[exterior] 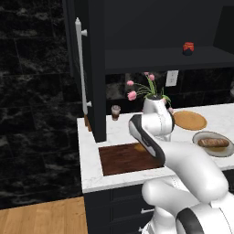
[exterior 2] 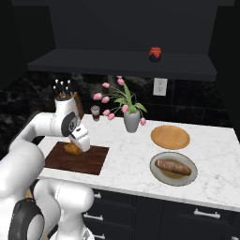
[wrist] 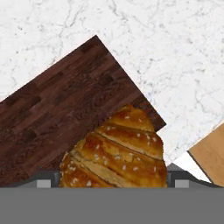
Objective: From the different types of pastries on the counter, select a croissant and place it on the cutting board. Then retrieve a jar of jam from the cabinet and place it alongside the croissant on the cutting board.
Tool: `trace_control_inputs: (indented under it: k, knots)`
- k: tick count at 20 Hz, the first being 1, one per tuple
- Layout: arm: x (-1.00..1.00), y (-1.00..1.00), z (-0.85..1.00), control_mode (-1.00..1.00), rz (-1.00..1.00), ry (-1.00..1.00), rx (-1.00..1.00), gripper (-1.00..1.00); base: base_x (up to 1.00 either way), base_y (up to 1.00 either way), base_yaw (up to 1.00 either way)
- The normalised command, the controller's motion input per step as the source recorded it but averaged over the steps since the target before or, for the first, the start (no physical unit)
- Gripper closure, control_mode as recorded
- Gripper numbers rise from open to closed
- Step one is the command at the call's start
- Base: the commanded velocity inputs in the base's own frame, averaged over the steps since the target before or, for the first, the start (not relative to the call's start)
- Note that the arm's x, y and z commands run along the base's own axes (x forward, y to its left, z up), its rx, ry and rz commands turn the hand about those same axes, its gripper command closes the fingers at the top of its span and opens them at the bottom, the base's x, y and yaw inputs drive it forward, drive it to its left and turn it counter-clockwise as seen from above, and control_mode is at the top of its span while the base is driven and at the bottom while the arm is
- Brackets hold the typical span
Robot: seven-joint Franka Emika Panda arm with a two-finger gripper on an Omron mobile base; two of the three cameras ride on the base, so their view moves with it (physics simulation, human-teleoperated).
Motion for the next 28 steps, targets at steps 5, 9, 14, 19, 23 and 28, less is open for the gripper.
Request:
trace_control_inputs:
  k: [5, 9, 14, 19, 23, 28]
  knots:
    - [0.0, 0.55, 0.0, -1.0, 0.09, 0.03, -0.06, 1.0, 0.0, 0.0, 0.0]
    - [0.0, 0.41, 0.0, -1.0, 0.01, 0.0, 0.14, 1.0, 0.0, 0.0, 0.0]
    - [0.15, 0.83, 0.0, -1.0, 0.05, 0.01, 0.16, 1.0, 0.0, 0.0, 0.0]
    - [-0.04, 0.31, -0.02, -1.0, 0.0, 0.0, -0.03, 1.0, 0.0, 0.0, 0.0]
    - [0.15, 0.55, 0.0, -1.0, 0.02, 0.0, -0.09, 1.0, 0.0, 0.0, 0.0]
    - [0.12, -0.11, -0.01, -1.0, 0.0, 0.0, -0.01, 1.0, 0.0, 0.0, 0.0]
